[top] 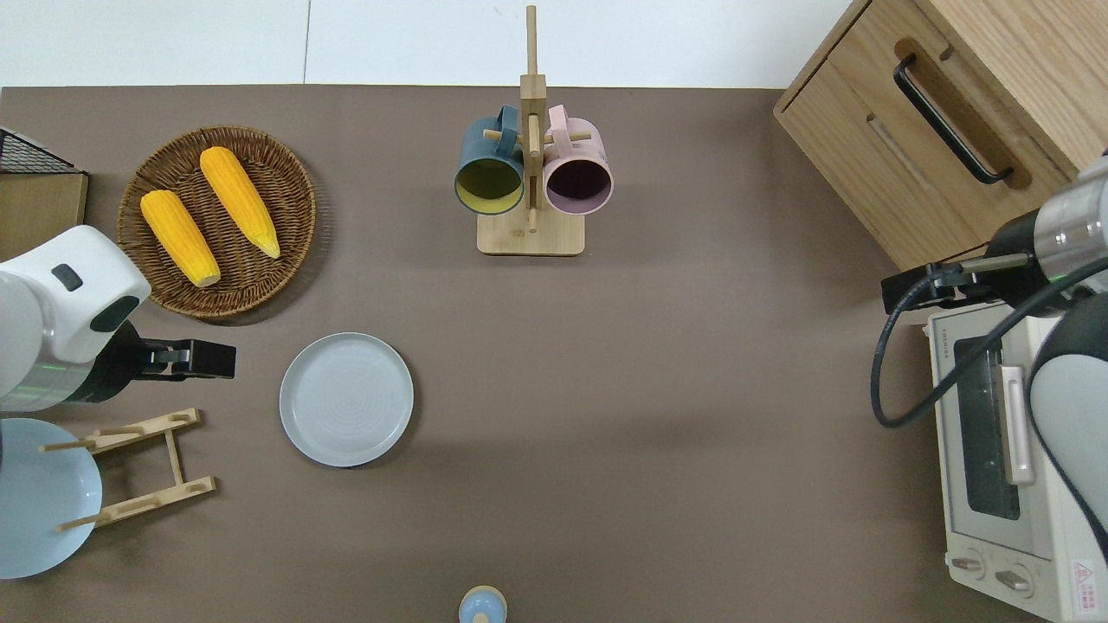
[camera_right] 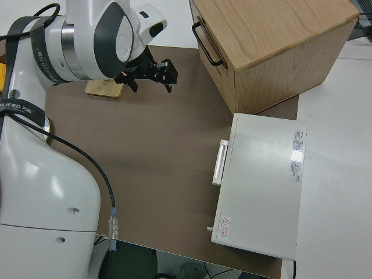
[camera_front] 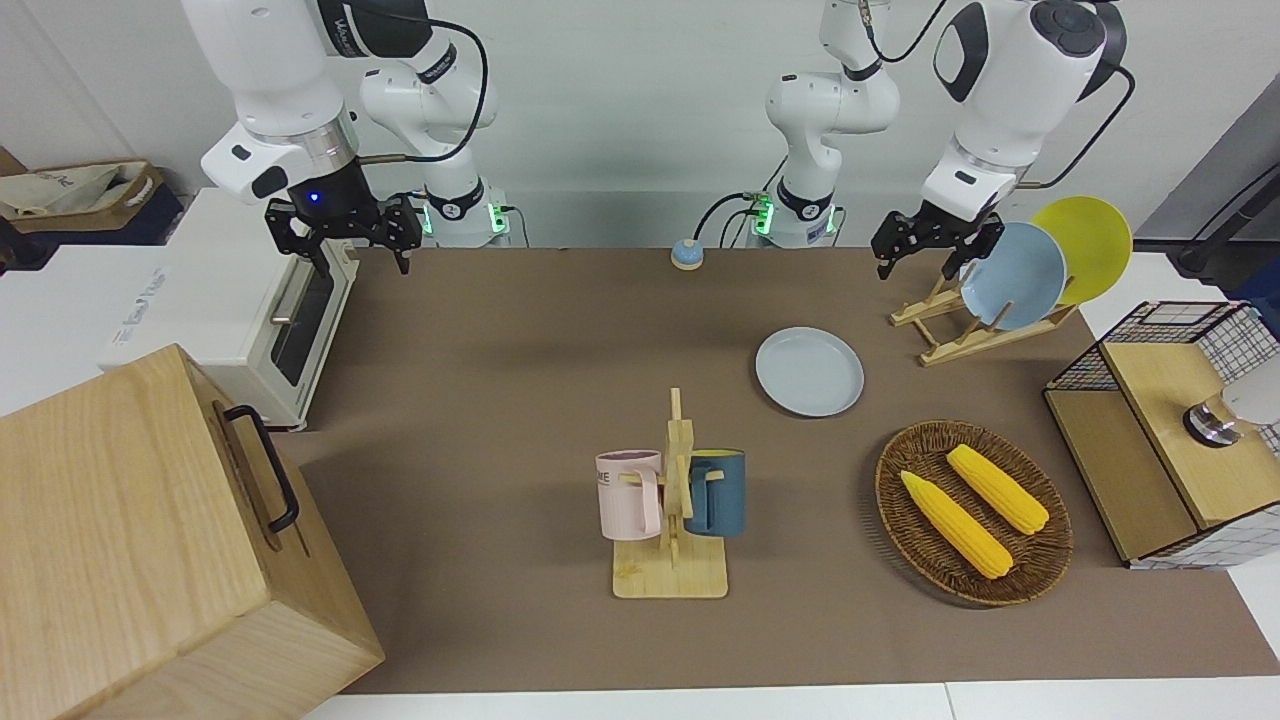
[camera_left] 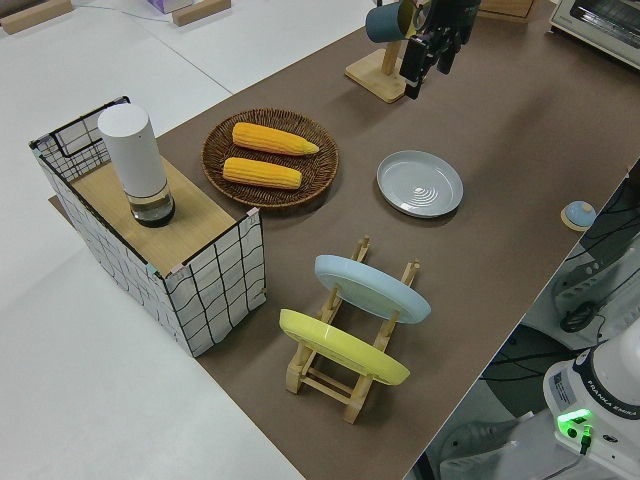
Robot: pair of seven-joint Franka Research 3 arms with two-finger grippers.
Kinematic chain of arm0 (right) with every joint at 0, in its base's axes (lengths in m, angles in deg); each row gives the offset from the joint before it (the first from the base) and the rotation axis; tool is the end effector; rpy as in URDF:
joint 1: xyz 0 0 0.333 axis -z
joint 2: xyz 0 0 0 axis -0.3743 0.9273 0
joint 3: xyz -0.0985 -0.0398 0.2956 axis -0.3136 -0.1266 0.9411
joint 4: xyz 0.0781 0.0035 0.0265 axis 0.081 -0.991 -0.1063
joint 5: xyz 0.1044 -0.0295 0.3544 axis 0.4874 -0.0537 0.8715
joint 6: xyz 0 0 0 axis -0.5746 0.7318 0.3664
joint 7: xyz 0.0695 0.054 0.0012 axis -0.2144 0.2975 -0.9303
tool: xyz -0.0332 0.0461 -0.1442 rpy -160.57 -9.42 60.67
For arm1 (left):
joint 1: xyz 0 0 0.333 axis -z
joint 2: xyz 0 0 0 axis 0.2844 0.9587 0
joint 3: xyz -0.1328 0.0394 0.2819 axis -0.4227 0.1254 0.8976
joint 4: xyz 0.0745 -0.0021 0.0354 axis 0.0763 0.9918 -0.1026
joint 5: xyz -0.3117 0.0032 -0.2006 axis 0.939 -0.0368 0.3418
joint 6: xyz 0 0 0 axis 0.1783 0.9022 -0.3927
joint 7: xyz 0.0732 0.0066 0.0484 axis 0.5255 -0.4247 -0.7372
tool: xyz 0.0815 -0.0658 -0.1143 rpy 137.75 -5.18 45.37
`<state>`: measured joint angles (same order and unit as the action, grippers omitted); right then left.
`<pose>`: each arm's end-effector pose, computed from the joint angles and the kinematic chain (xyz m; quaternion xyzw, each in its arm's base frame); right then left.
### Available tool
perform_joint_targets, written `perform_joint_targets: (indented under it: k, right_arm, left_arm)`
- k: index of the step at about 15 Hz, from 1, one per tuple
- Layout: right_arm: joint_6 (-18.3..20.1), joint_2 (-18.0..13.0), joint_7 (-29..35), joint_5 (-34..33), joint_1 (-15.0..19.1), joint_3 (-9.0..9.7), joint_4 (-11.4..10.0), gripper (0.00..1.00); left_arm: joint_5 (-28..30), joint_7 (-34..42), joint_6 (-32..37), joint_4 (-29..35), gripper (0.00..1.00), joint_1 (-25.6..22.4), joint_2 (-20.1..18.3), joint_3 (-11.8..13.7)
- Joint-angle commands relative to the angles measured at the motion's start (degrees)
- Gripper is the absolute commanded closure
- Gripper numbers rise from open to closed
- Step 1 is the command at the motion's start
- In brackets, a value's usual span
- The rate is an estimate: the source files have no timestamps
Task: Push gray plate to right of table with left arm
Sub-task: 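Move the left gripper toward the gray plate's edge nearest the basket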
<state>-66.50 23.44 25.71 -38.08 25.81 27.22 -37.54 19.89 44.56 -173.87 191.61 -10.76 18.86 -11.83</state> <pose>0.5459 0.0395 0.5750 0.9994 0.0313 -0.0072 0.0151 0.4959 -0.0389 0.5187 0.9998 -0.0148 -0.0094 0.0139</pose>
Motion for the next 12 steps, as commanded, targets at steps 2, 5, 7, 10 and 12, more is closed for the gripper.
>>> perform_joint_targets:
  k: [2, 5, 7, 10, 12]
  right_arm:
    - [0.6, -0.3, 0.3, 0.4, 0.0, -0.01, 0.1, 0.017]
    - [0.6, -0.3, 0.2, 0.4, 0.0, -0.01, 0.1, 0.017]
    - [0.6, -0.3, 0.3, 0.4, 0.0, -0.01, 0.1, 0.017]
    - [0.6, -0.3, 0.2, 0.4, 0.0, -0.01, 0.1, 0.017]
    - [0.6, -0.3, 0.3, 0.4, 0.0, -0.01, 0.1, 0.017]
  left_arm:
    - [0.1, -2.3, -1.9, 5.1, 0.01, 0.7, -0.9, 0.3]
    - [0.2, -2.3, -6.7, 10.8, 0.01, 0.7, -2.3, 0.1]
    - [0.2, -2.2, -11.0, 15.0, 0.01, 0.5, -3.3, 0.1]
    - [0.4, -2.0, -16.1, 19.4, 0.01, 0.4, -3.9, 0.1]
    - [0.4, -1.8, -19.5, 22.5, 0.01, 0.3, -4.2, 0.1]
